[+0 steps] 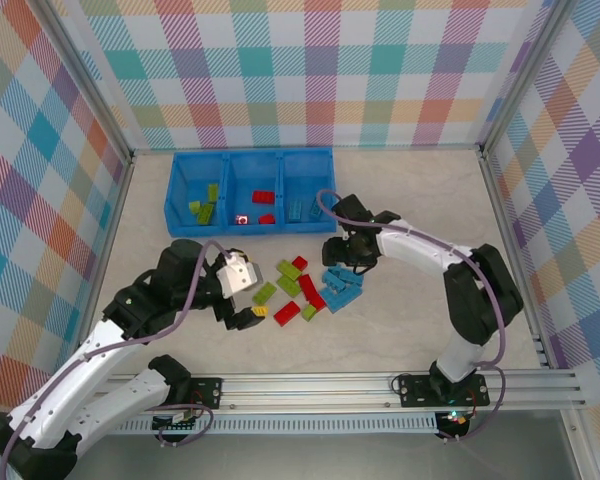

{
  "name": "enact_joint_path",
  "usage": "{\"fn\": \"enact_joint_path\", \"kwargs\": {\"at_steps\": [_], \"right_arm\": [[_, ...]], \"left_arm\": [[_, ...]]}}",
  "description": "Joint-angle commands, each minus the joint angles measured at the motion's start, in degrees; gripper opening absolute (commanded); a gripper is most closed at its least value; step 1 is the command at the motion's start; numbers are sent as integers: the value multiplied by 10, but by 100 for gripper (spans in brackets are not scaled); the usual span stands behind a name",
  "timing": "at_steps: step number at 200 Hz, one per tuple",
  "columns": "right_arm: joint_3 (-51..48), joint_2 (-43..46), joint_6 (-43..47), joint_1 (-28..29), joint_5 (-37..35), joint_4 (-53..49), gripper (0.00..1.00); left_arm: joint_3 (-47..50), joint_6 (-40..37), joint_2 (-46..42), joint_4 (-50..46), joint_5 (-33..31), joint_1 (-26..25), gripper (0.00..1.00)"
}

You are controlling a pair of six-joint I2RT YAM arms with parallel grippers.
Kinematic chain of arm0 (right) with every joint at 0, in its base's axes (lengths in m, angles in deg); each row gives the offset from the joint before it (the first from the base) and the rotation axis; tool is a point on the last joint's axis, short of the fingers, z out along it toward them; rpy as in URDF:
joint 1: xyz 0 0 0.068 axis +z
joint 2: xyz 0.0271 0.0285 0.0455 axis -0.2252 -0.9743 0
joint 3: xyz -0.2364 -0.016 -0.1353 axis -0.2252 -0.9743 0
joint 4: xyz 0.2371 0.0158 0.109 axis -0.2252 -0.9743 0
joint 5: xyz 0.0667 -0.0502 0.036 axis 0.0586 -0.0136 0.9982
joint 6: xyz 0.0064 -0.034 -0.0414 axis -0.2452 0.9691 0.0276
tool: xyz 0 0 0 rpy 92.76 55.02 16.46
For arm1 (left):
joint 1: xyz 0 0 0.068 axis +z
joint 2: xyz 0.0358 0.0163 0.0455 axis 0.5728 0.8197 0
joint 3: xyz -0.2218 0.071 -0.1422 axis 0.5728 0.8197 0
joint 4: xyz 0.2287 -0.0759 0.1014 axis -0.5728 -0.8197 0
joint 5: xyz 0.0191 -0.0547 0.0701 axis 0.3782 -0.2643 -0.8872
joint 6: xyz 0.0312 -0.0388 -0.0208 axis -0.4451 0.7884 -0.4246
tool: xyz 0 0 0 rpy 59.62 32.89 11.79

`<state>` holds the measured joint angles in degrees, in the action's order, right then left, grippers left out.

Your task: Sort the legos into containers by color

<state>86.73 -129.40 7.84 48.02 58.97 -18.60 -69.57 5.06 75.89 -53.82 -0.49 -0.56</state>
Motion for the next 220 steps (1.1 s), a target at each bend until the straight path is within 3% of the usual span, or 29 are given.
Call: {"fn": "enact_joint_path", "kwargs": {"at_steps": [1,27,96,112,167,194,220], "right_arm": [[39,-32,-60,8,-20,13,64],[90,-94,-103,25,-48,-36,55],[117,-136,-137,49,-83,-93,56],[111,-135,-142,49,-75,-86,51],[91,-106,-150,50,-111,-58,26],[110,-45,-118,59,-112,-47,25],[128,12,-52,76,-104,38,26]], "left_arm": [[10,-67,-3,22,24,-7,100],[25,-74,5,44,5,-7,100],[49,-73,-13,81,35,-7,100],[56,-73,-12,86,31,-7,100],[73,-62,-26,107,30,-9,100],[82,-59,-43,121,23,-10,100],[79,-36,-42,127,4,-11,100]]}}
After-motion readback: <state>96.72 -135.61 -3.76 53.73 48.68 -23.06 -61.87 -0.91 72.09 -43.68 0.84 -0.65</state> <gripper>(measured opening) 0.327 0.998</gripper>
